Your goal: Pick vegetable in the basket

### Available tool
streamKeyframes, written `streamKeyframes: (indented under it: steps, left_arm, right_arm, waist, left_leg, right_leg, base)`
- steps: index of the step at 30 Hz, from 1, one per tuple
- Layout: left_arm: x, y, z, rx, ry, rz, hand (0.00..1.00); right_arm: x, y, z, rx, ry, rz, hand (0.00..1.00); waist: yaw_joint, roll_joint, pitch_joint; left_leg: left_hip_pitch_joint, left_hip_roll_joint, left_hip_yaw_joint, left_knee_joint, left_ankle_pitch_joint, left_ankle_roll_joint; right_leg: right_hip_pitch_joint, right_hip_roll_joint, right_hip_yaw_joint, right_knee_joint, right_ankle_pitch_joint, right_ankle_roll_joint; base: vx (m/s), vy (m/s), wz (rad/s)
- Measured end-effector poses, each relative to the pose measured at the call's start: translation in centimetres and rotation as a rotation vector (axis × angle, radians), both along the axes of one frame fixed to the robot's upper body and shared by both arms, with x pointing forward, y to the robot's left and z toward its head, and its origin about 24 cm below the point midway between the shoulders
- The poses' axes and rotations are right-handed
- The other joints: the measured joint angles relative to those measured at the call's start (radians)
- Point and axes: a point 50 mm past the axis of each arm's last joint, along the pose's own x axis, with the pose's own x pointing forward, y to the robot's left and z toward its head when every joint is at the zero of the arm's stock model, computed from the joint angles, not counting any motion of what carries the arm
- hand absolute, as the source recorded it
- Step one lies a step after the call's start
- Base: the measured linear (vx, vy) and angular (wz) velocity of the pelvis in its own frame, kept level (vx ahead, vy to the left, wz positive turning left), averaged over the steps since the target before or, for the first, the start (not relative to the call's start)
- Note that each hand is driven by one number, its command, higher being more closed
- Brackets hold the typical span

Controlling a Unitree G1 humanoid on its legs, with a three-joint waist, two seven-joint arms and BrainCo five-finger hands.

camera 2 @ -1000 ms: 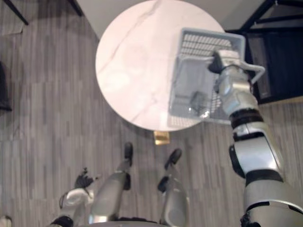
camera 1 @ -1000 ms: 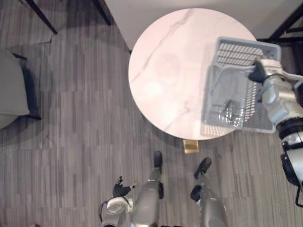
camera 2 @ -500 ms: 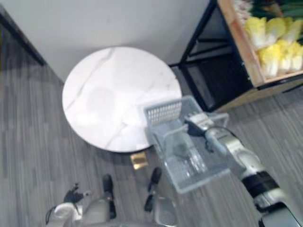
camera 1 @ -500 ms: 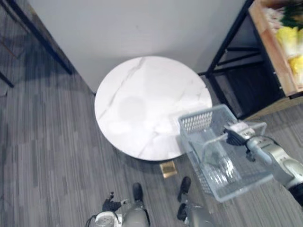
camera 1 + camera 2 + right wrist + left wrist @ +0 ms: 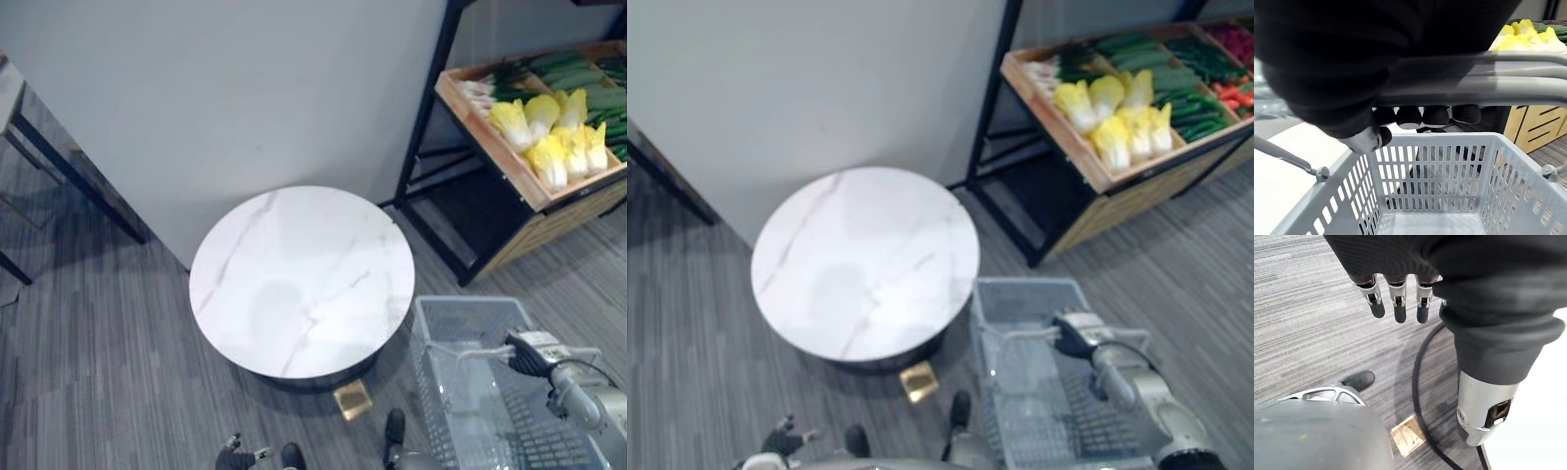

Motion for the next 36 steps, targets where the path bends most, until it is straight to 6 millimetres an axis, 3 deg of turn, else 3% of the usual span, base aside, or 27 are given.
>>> streamKeyframes:
  steps: [7,11,12,14,15,16,17,18,19,20,21,22,23,26,28,30,33,36]
  left_arm:
    - [-1.2,-0.3,-0.3,0.012,0.032,0.001,0.00]
    - [-1.4,-0.3,-0.3,0.031,0.046,-0.039,0.00]
    - [-1.3,-0.2,-0.3,0.036,0.047,-0.054,0.00]
    - [-1.0,0.0,-0.1,0.049,0.040,-0.060,0.00]
    - [-0.9,-0.8,-0.3,0.031,0.033,-0.053,0.00]
    - [-0.9,-0.7,-0.3,0.032,0.031,-0.027,0.00]
    - [-0.8,-0.5,-0.2,0.037,0.026,-0.017,0.00]
    - [-1.0,0.1,-0.1,0.052,0.032,-0.016,0.00]
    - [-1.1,0.4,-0.1,0.060,0.034,-0.017,0.00]
    - [-1.0,1.2,0.2,0.074,0.028,-0.009,0.00]
    - [-0.6,1.6,0.3,0.082,0.020,0.006,0.00]
    - [-0.7,1.2,0.0,0.058,0.029,0.040,0.00]
    - [-0.2,0.4,0.0,0.040,0.010,0.043,0.00]
    - [0.2,0.3,0.0,0.038,0.004,0.041,0.00]
    - [0.5,-0.1,0.0,0.027,-0.003,0.045,0.00]
    - [0.4,-0.7,-0.2,0.010,-0.001,0.052,0.00]
    - [0.5,-1.0,-0.3,0.002,-0.007,0.062,0.00]
    - [0.6,-0.9,-0.2,0.005,-0.014,0.078,0.00]
  right_arm:
    - [-2.5,-2.1,-1.6,0.019,0.007,-0.190,1.00]
    - [-3.6,-2.9,-1.8,0.029,-0.024,-0.278,1.00]
    - [-3.6,-2.9,-1.5,0.027,-0.038,-0.286,1.00]
    - [-3.4,-2.6,-1.3,0.034,-0.058,-0.301,1.00]
    - [-2.6,-2.5,-1.0,0.028,-0.078,-0.297,1.00]
    - [-1.4,-2.2,-0.5,0.020,-0.106,-0.277,1.00]
    - [-0.8,-2.0,-0.3,0.037,-0.121,-0.271,1.00]
    - [-0.2,-1.5,-0.4,0.081,-0.130,-0.272,1.00]
    - [0.0,-1.2,-0.5,0.099,-0.132,-0.271,1.00]
    - [1.2,-0.2,-0.5,0.130,-0.147,-0.245,1.00]
    - [1.7,0.2,-0.4,0.137,-0.148,-0.229,1.00]
    - [2.6,0.9,-0.1,0.153,-0.165,-0.204,1.00]
    - [2.6,1.1,-0.1,0.159,-0.163,-0.196,1.00]
    - [3.3,1.6,0.1,0.162,-0.170,-0.173,1.00]
    - [3.6,1.8,0.3,0.157,-0.174,-0.161,1.00]
    - [3.5,1.9,0.3,0.156,-0.171,-0.157,1.00]
    - [3.1,2.1,0.2,0.158,-0.169,-0.148,1.00]
    - [2.8,2.7,0.8,0.165,-0.196,-0.119,1.00]
  waist:
    - [-0.015,0.011,-0.029]
    - [-0.040,0.005,-0.031]
    - [-0.038,0.000,-0.029]
    - [-0.034,-0.007,-0.028]
    - [-0.034,0.051,-0.030]
    - [-0.032,0.072,-0.009]
    - [-0.034,0.069,0.001]
    - [-0.034,0.039,0.009]
    - [-0.033,0.016,0.002]
    - [-0.023,-0.039,-0.008]
    - [-0.020,-0.044,-0.010]
    - [0.007,-0.011,-0.006]
    - [0.010,-0.008,-0.013]
    - [0.014,0.000,-0.010]
    - [0.007,0.030,-0.004]
    - [0.009,0.055,-0.006]
    - [-0.006,0.075,-0.007]
    - [-0.015,0.075,0.001]
  left_leg:
    - [0.054,-0.006,0.016,0.005,-0.018,0.001]
    - [0.040,-0.033,0.056,0.023,-0.030,0.009]
    - [0.012,-0.040,0.099,0.048,-0.046,0.024]
    - [-0.029,-0.041,0.183,0.119,-0.070,0.059]
    - [-0.056,0.023,0.264,0.136,-0.084,0.083]
    - [-0.059,0.078,0.308,0.151,-0.088,0.084]
    - [-0.048,0.094,0.334,0.158,-0.088,0.084]
    - [-0.021,0.101,0.387,0.173,-0.093,0.084]
    - [-0.016,0.105,0.411,0.188,-0.105,0.085]
    - [-0.011,0.142,0.491,0.269,-0.147,0.066]
    - [-0.011,0.146,0.512,0.285,-0.161,0.058]
    - [-0.007,0.194,0.581,0.261,-0.145,0.061]
    - [0.002,0.202,0.629,0.247,-0.117,0.055]
    - [0.002,0.230,0.706,0.262,-0.089,0.039]
    - [-0.002,0.275,0.727,0.281,-0.060,0.018]
    - [0.006,0.292,0.729,0.236,-0.005,0.013]
    - [0.024,0.337,0.726,0.232,0.039,0.007]
    - [0.038,0.400,0.717,0.313,0.050,0.015]
  right_leg:
    - [0.045,-0.006,0.010,0.004,-0.012,0.012]
    - [-0.022,-0.032,0.057,0.082,-0.029,0.039]
    - [-0.062,-0.043,0.102,0.088,-0.014,0.064]
    - [-0.096,-0.053,0.116,0.036,-0.060,0.141]
    - [-0.118,-0.034,0.007,0.062,-0.152,0.076]
    - [-0.170,-0.028,-0.107,0.245,-0.144,-0.068]
    - [-0.178,-0.043,-0.174,0.350,-0.163,-0.095]
    - [-0.149,-0.090,-0.267,0.492,-0.186,-0.122]
    - [-0.130,-0.116,-0.291,0.524,-0.189,-0.132]
    - [-0.113,-0.092,-0.318,0.466,-0.209,-0.126]
    - [-0.101,-0.046,-0.299,0.396,-0.185,-0.123]
    - [-0.073,0.015,-0.250,0.293,-0.160,-0.128]
    - [-0.074,-0.021,-0.290,0.383,-0.238,-0.149]
    - [-0.050,-0.088,-0.337,0.358,-0.262,-0.075]
    - [-0.060,-0.024,-0.327,0.320,-0.259,-0.063]
    - [-0.051,0.037,-0.312,0.272,-0.246,-0.083]
    - [-0.029,0.094,-0.309,0.242,-0.240,-0.093]
    - [-0.007,0.132,-0.284,0.223,-0.248,-0.107]
  base:
    - [0.03,0.007,-0.05]
    - [0.01,0.067,-0.26]
    - [-0.02,0.087,-0.82]
    - [-0.06,0.085,-1.06]
    - [-0.14,0.138,-1.45]
    - [-0.12,0.138,-1.48]
    - [-0.04,0.118,-1.43]
    - [0.01,0.028,-1.03]
    - [-0.03,-0.058,-1.63]
    - [-0.06,-0.108,-1.50]
    - [-0.12,-0.182,-2.01]
    - [-0.14,-0.141,-1.59]
    - [-0.13,-0.133,-1.49]
    - [-0.07,-0.187,-0.85]
    - [-0.10,-0.324,-0.61]
    - [-0.07,-0.227,-0.41]
    - [-0.05,-0.208,-0.23]
    - [-0.02,-0.081,-0.27]
